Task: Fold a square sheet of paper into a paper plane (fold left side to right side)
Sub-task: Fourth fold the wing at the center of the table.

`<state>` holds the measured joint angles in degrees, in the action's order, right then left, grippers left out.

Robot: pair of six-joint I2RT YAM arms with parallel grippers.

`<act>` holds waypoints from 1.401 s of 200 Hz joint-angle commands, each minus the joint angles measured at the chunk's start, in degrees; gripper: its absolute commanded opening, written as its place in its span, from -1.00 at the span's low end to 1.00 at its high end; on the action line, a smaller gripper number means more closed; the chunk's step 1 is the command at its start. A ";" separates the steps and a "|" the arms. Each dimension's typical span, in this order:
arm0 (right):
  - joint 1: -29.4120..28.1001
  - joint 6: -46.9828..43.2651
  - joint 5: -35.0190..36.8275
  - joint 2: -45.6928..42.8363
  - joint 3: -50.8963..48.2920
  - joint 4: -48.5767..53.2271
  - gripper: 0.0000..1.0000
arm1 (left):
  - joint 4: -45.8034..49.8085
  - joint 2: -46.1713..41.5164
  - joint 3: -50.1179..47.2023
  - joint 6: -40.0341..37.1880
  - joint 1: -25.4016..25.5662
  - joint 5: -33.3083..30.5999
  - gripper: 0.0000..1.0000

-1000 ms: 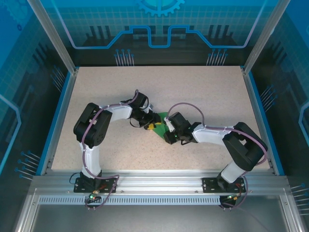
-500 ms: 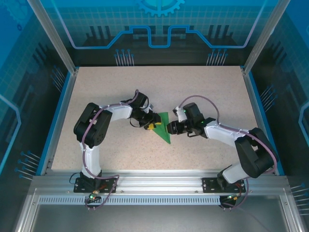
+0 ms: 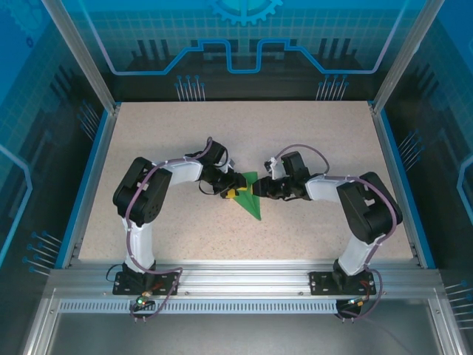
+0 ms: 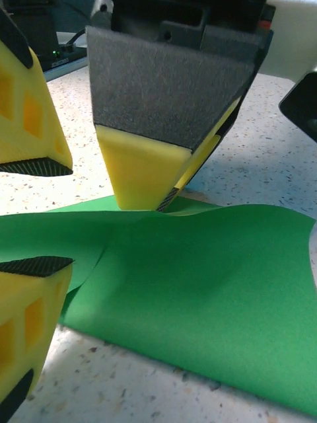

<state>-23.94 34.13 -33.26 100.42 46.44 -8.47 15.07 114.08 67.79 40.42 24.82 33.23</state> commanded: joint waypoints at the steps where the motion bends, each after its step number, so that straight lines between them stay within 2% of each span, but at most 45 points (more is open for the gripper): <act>1: -0.10 1.38 -2.54 1.96 1.99 -2.26 -0.24 | 2.16 2.81 0.59 -0.95 0.73 -1.59 -0.08; 33: -0.29 1.82 -3.03 3.86 2.71 -3.10 -0.34 | 2.24 2.99 0.83 -0.89 0.80 -1.68 -0.08; 135: -0.58 -0.18 -1.05 3.83 2.86 0.37 -0.87 | 2.40 2.82 0.69 -1.05 0.91 -1.77 -0.08; 280: -0.14 -2.13 6.67 4.42 3.56 6.96 -0.89 | 2.82 2.37 0.41 -1.40 0.89 -2.08 -0.05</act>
<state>-24.05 33.15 -28.01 103.90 48.47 -3.81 15.62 114.34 68.23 40.38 24.84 33.26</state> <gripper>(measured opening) 0.055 0.474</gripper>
